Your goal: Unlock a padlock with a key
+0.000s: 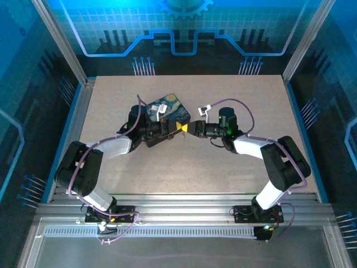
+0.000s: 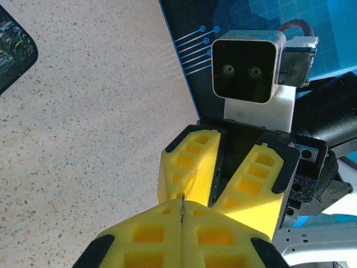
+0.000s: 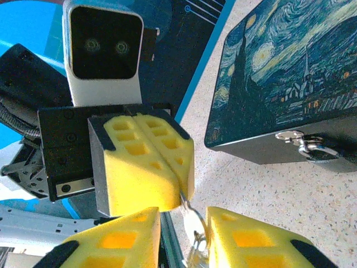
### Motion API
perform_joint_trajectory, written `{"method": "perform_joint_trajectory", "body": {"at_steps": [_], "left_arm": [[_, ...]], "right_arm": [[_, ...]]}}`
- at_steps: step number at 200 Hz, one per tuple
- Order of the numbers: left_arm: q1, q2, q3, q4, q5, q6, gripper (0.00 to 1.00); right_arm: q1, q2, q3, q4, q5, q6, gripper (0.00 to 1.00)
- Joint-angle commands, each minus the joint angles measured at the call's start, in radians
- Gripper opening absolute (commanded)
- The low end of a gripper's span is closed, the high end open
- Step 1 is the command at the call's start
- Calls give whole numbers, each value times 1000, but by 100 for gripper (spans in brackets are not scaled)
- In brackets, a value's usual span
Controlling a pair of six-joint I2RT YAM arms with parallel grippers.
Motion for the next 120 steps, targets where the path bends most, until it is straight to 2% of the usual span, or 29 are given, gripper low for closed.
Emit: {"method": "perform_joint_trajectory", "body": {"at_steps": [1,68,120], "left_arm": [[10,7,-18,45,-6,-13,0],[9,9,-25,66,5,-22,0],[9,9,-37,104,34,-31,0]], "right_arm": [[17,16,-5,61,-18,13,26],[19,17,-2,57,-7,11,21],[17,16,-3,54,17,14,8]]}}
